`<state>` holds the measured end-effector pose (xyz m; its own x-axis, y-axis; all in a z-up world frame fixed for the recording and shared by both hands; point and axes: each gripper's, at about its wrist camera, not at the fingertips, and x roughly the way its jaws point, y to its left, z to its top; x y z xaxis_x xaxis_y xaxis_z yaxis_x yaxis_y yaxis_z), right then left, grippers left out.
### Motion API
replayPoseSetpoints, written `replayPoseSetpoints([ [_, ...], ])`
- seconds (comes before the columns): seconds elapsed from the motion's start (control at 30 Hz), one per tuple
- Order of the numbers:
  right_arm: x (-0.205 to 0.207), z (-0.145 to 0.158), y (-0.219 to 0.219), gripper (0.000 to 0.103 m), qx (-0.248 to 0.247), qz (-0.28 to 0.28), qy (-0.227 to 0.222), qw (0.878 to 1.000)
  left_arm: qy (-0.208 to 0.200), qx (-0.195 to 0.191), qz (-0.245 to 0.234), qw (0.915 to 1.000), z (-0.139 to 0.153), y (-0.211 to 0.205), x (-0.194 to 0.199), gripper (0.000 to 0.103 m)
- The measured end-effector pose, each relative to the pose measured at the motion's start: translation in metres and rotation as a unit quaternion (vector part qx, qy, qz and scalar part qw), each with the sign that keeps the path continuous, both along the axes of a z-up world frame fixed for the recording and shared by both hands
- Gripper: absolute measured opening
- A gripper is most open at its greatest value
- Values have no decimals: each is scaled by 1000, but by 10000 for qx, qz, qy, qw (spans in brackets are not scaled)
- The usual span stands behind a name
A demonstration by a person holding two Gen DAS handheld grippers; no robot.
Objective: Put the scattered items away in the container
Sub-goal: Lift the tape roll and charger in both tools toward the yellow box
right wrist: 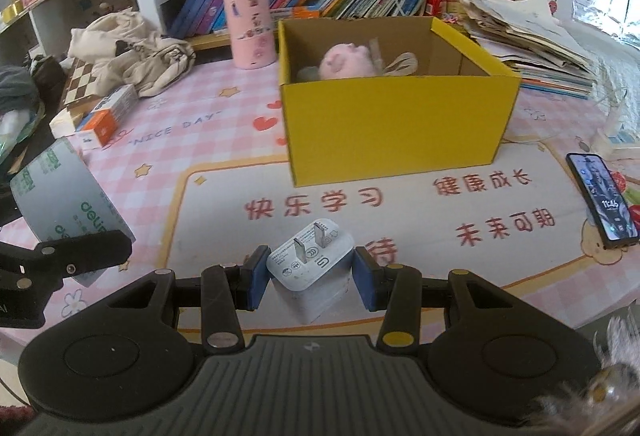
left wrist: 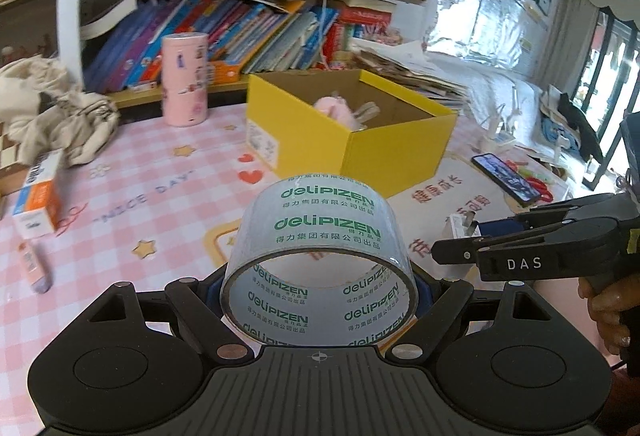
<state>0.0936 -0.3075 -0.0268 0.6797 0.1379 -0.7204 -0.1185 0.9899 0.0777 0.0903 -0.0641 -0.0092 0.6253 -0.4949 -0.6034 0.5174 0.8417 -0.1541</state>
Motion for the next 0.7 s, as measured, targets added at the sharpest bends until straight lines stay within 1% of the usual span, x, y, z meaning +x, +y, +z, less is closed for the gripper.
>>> replayPoseSetpoints([
  [0.2, 9, 3, -19, 42, 5, -7, 21, 10000, 15, 41, -179, 9998, 1, -25, 12, 84],
  [0.33, 17, 9, -34, 42, 64, -21, -2, 10000, -60, 39, -268, 9996, 7, -40, 18, 84],
  [0.53, 27, 29, -56, 42, 225, -50, -219, 9995, -351, -188, -317, 9987, 24, -58, 27, 84],
  [0.7, 39, 49, -71, 42, 286, 33, -447, 9986, -451, -324, -282, 9981, 36, -73, 42, 84],
])
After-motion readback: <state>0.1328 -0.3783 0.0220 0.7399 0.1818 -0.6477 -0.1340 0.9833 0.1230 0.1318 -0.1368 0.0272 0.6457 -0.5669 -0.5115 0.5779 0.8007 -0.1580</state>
